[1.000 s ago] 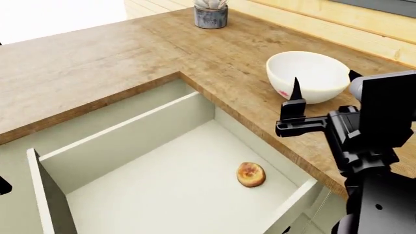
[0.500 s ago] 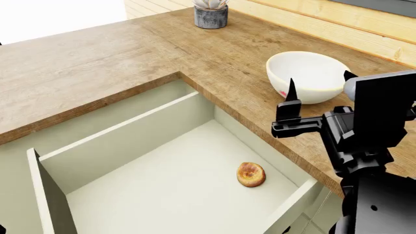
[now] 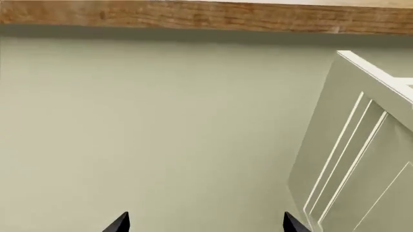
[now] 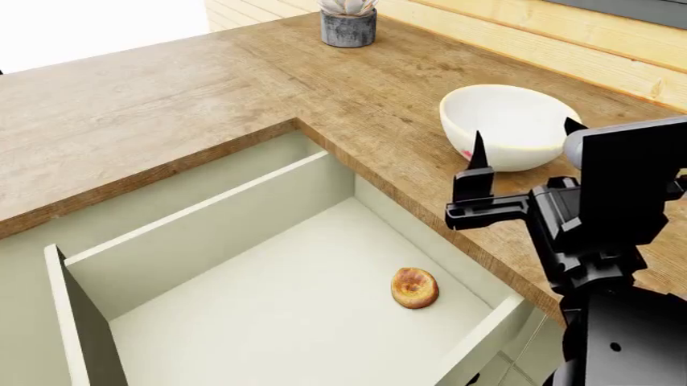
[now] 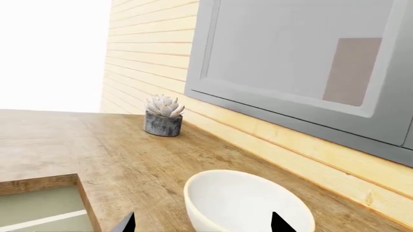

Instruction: Place the bar in the bowl and close the drawer.

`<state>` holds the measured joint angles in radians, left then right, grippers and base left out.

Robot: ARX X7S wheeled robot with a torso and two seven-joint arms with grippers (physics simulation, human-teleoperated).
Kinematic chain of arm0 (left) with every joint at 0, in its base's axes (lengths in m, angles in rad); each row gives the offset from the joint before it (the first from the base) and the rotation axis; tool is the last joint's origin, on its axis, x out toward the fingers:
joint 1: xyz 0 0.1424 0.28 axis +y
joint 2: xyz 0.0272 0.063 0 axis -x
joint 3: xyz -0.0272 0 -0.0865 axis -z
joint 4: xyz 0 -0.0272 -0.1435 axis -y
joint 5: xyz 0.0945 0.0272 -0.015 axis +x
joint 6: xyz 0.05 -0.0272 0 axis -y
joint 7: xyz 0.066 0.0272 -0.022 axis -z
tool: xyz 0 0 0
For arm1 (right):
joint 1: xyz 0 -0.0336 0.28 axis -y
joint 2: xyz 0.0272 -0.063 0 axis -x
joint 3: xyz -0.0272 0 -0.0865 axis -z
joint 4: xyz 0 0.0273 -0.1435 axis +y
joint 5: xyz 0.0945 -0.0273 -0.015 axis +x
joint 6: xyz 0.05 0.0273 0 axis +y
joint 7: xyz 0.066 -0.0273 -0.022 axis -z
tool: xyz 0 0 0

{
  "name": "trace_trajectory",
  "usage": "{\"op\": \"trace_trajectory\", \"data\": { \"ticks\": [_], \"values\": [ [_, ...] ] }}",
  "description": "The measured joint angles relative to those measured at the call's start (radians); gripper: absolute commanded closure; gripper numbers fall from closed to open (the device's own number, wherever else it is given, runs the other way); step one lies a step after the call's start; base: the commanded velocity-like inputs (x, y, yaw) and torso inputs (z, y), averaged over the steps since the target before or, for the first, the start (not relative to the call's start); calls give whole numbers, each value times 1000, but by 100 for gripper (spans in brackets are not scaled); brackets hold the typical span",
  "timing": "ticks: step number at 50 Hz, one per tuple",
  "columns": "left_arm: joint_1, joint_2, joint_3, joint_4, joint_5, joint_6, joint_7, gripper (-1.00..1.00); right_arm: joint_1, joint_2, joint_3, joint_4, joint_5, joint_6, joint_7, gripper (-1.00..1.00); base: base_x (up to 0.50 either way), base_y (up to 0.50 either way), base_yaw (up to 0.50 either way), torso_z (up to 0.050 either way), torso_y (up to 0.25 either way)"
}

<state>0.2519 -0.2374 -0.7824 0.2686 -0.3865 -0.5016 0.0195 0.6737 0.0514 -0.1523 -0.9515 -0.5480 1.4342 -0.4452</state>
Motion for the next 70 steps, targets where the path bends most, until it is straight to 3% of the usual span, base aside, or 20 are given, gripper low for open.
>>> {"op": "trace_trajectory", "data": {
  "ticks": [44, 57, 70],
  "values": [
    [-146, 33, 314, -136, 163, 70, 13, -100, -7, 10, 8, -50, 4, 31, -7, -100, 0, 0, 0, 0, 0],
    [-337, 44, 537, -206, 233, 21, 20, -100, 5, 10, -4, -68, -15, 55, -21, -100, 0, 0, 0, 0, 0],
    [-475, 70, 672, -322, 280, 38, 23, -100, 3, 7, -9, -75, -39, 58, -38, -100, 0, 0, 0, 0, 0]
  ]
}}
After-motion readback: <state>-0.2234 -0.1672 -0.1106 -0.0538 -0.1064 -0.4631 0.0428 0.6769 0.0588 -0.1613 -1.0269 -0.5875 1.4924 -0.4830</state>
